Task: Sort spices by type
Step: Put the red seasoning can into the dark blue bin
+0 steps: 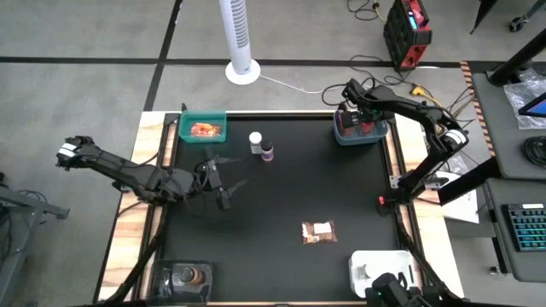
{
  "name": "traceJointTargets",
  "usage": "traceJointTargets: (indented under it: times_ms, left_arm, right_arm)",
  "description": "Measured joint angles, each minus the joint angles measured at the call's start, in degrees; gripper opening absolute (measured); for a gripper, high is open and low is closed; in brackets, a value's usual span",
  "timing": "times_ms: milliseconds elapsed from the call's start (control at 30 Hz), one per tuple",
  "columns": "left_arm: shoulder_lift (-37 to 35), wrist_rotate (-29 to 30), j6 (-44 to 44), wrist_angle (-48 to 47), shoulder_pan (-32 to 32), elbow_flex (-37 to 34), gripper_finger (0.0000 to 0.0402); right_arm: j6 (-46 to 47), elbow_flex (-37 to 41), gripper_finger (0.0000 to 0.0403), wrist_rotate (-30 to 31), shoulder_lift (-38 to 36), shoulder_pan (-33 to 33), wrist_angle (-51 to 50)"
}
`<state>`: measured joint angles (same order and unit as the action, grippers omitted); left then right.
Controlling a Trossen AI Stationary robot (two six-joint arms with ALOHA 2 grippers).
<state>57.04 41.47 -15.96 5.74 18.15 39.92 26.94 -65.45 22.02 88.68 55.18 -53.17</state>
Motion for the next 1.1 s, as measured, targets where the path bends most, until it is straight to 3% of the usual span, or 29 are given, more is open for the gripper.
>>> traceJointTargets:
  times_ms: [467,600,833,1100]
  left_arm:
    - [0.0,0.0,0.06,-0.28,0.0,0.0,0.0285]
    - [0.0,0.0,0.14,-0.33,0.01,0.0,0.0285]
    - [0.0,0.0,0.17,-0.35,0.01,0.0,0.0285]
    - [0.0,-0.01,0.19,-0.39,0.02,0.0,0.0285]
  right_arm:
    - [0.02,0.0,0.0218,-0.05,0.0,-0.02,0.48]
    - [0.13,0.0,0.0223,-3.84,0.0,-0.02,1.53]
    - [-0.03,0.03,0.0219,-4.09,0.04,-0.04,2.31]
    - [-0.64,1.84,0.0268,-5.73,0.04,-0.17,3.36]
